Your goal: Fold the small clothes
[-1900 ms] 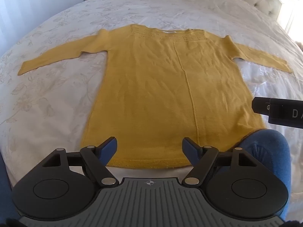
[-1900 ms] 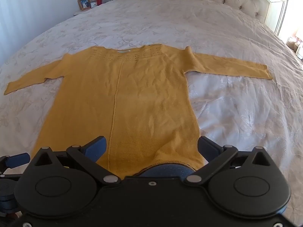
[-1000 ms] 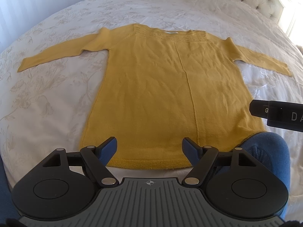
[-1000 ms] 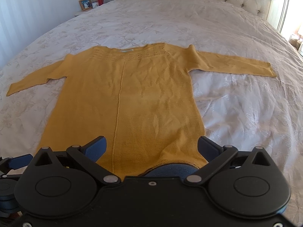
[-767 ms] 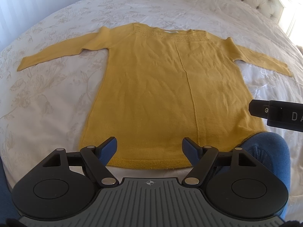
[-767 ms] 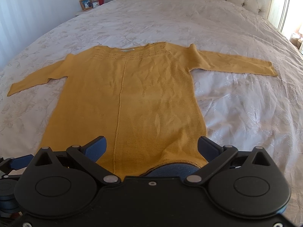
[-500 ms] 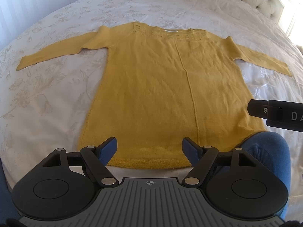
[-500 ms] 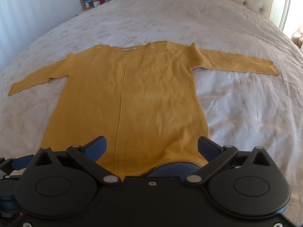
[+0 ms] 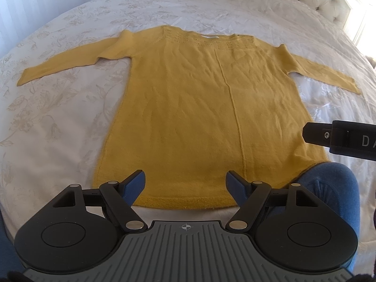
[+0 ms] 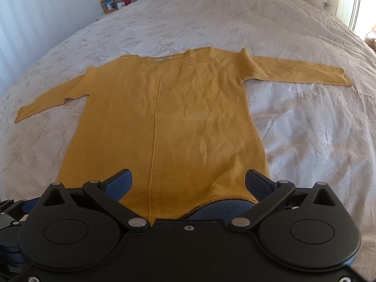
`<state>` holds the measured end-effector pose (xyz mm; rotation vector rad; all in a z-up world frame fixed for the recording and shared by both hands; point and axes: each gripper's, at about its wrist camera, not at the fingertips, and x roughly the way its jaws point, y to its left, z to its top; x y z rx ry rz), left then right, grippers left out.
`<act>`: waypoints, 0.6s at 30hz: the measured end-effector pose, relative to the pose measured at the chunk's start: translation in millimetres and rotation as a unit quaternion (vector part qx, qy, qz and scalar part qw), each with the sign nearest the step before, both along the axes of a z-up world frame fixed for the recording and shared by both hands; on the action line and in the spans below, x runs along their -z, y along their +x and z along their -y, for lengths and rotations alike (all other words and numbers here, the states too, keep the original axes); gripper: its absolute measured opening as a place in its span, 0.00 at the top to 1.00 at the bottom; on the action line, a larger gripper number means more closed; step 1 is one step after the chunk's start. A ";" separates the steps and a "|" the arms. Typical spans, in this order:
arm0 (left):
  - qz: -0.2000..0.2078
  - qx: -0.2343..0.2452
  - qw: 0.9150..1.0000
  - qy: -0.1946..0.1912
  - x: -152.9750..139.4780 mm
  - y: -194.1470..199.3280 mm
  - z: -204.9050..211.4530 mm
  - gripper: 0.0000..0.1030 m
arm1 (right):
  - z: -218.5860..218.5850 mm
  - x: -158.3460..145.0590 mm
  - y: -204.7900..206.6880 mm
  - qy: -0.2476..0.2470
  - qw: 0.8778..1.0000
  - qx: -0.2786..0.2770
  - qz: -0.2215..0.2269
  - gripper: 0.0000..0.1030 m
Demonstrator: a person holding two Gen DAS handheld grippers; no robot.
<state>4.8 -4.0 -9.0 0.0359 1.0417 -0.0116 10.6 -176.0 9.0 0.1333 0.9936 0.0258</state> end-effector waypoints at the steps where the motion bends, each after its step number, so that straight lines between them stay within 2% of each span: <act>1: -0.001 0.002 1.000 -0.002 0.9 -0.3 0.1 0.28 | 0.3 0.5 0.4 0.001 1.000 0.001 -0.003 0.01; 4: -0.010 0.005 1.000 -0.008 2.7 -0.9 -1.7 0.31 | 1.8 3.0 1.9 0.008 1.000 0.003 -0.006 0.01; 5: -0.012 0.005 1.000 -0.011 2.9 -1.3 -3.0 0.38 | 2.5 3.9 2.6 0.011 1.000 0.004 -0.008 0.01; 7: -0.012 0.004 1.000 -0.016 4.0 -1.1 -6.2 0.44 | 5.2 6.2 4.9 0.019 1.000 0.007 -0.013 0.02; 9: -0.007 0.002 1.000 -0.020 6.7 0.4 -9.7 0.44 | 7.7 8.8 8.2 0.021 1.000 0.010 -0.017 0.03; 10: -0.006 0.001 1.000 -0.025 8.3 1.2 -12.0 0.44 | 8.0 10.1 10.1 0.020 1.000 0.011 -0.019 0.07; 12: -0.019 0.001 0.999 -0.037 11.4 3.9 -15.8 0.44 | 7.4 13.5 14.0 0.015 1.000 0.005 -0.026 0.12; 16: -0.027 0.007 0.998 -0.058 17.0 8.8 -21.0 0.46 | 5.5 18.3 20.8 -0.012 1.000 -0.002 -0.022 0.16; 18: -0.017 0.010 0.998 -0.061 17.2 11.5 -21.9 0.46 | 6.6 20.9 23.9 -0.021 1.000 -0.006 -0.020 0.23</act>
